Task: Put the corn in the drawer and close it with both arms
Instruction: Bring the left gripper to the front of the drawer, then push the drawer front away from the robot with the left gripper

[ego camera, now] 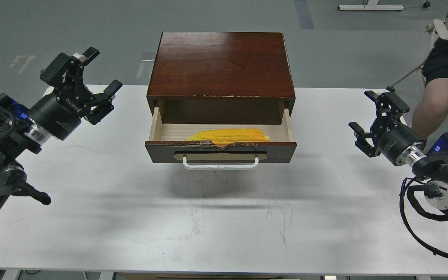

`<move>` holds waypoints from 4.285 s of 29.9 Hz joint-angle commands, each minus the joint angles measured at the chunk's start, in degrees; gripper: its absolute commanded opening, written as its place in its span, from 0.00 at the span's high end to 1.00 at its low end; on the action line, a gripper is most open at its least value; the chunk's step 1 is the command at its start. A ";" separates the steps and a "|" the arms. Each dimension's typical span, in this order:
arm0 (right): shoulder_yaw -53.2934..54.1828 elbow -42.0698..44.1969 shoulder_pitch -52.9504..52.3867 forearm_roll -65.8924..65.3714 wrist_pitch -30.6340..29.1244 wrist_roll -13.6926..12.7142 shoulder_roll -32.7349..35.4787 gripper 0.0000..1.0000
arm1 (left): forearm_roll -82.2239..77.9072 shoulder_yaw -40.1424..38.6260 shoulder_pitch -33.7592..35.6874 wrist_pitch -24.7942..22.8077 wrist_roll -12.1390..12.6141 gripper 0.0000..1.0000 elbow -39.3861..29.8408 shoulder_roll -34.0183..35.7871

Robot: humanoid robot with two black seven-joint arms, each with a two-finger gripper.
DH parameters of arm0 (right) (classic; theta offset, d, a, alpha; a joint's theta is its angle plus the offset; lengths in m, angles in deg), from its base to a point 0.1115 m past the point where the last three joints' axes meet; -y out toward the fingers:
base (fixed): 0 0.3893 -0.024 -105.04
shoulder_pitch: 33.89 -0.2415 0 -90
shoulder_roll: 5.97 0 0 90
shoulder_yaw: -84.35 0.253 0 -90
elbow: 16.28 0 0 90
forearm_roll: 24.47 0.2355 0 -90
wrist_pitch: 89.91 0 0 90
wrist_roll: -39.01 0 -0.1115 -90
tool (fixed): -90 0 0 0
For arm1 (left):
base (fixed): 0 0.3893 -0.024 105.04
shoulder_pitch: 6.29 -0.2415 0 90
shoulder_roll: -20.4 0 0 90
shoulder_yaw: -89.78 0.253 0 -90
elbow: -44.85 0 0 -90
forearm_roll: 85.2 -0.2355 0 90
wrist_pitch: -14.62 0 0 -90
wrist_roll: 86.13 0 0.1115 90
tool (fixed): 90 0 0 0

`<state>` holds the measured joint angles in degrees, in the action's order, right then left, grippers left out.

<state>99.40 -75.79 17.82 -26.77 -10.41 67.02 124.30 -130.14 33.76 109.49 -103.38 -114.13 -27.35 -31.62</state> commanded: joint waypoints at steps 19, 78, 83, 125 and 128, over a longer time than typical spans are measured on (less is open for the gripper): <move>-1.16 0.44 1.19 -0.25 0.04 -0.01 0.24 0.00 | -50.24 19.88 13.15 0.00 0.00 0.14 -20.17 -11.70; -1.34 0.27 3.48 -0.86 -0.23 -0.01 -0.11 0.00 | -35.30 23.50 4.89 0.31 0.00 1.00 -2.15 -10.03; -1.34 0.27 3.48 -0.86 -0.23 -0.01 -0.11 0.00 | -35.30 23.50 4.89 0.31 0.00 1.00 -1.36 -9.85; -1.34 0.27 3.92 -0.86 -0.23 -0.01 -0.11 0.00 | -38.91 24.21 5.68 0.00 0.00 1.00 -1.36 -8.54; -1.34 0.18 3.92 -0.86 -0.23 -0.01 -0.11 0.00 | -39.17 24.30 5.68 0.00 0.00 1.00 -1.36 -8.53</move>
<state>98.06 -75.52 21.72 -27.64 -10.64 66.99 124.20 -168.97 57.99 115.16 -103.38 -114.14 -28.72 -40.22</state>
